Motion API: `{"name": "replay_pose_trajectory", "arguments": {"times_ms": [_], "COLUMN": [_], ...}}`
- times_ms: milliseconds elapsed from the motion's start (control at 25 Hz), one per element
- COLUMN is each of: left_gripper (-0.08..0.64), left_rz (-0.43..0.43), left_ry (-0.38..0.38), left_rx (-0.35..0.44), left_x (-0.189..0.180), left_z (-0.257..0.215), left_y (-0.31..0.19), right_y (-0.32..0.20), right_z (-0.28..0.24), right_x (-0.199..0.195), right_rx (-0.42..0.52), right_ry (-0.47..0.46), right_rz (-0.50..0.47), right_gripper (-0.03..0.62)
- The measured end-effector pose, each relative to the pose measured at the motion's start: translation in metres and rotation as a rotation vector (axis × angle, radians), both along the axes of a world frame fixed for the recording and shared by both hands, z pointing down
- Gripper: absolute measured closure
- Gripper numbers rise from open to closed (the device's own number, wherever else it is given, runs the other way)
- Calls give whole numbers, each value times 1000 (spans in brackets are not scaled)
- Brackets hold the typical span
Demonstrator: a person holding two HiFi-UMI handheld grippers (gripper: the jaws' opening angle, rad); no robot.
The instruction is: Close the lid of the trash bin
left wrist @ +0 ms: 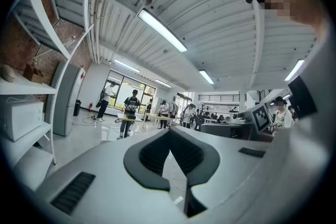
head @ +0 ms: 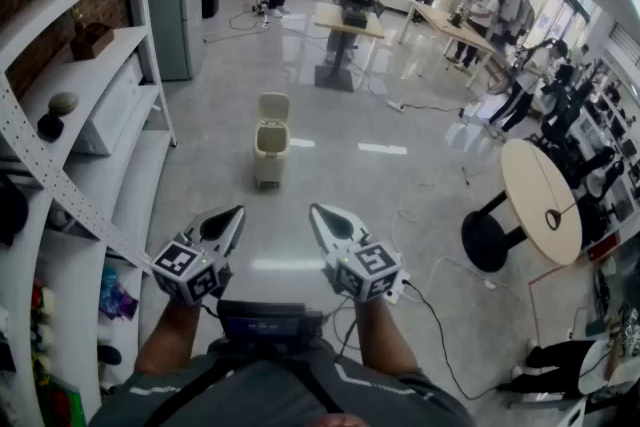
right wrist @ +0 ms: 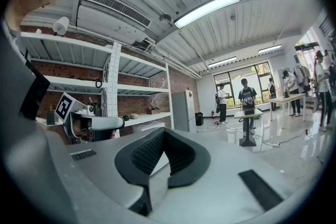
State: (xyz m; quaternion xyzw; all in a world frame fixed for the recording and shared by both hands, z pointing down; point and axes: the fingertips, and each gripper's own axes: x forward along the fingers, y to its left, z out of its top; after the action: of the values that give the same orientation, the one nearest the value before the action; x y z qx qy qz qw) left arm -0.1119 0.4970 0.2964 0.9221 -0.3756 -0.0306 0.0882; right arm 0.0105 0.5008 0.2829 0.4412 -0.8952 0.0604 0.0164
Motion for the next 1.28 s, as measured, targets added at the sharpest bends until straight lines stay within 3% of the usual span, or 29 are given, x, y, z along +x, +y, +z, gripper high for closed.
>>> {"name": "replay_pose_trajectory", "arguments": {"times_ms": [640, 920, 1280], "left_gripper": [568, 569, 569], "left_rz": [12, 50, 86], "left_ry": [3, 16, 26], "left_rx": [-15, -18, -32], "left_x": [9, 2, -20], "left_z": [5, 10, 11], "left_y": [5, 6, 5], "right_y": [3, 0, -2], "right_z": [7, 11, 17], "right_x": [12, 12, -18], "right_rx": [17, -4, -50], "right_ry": [23, -14, -13], "right_rz": [34, 78, 90], "right_gripper": [584, 583, 582]}}
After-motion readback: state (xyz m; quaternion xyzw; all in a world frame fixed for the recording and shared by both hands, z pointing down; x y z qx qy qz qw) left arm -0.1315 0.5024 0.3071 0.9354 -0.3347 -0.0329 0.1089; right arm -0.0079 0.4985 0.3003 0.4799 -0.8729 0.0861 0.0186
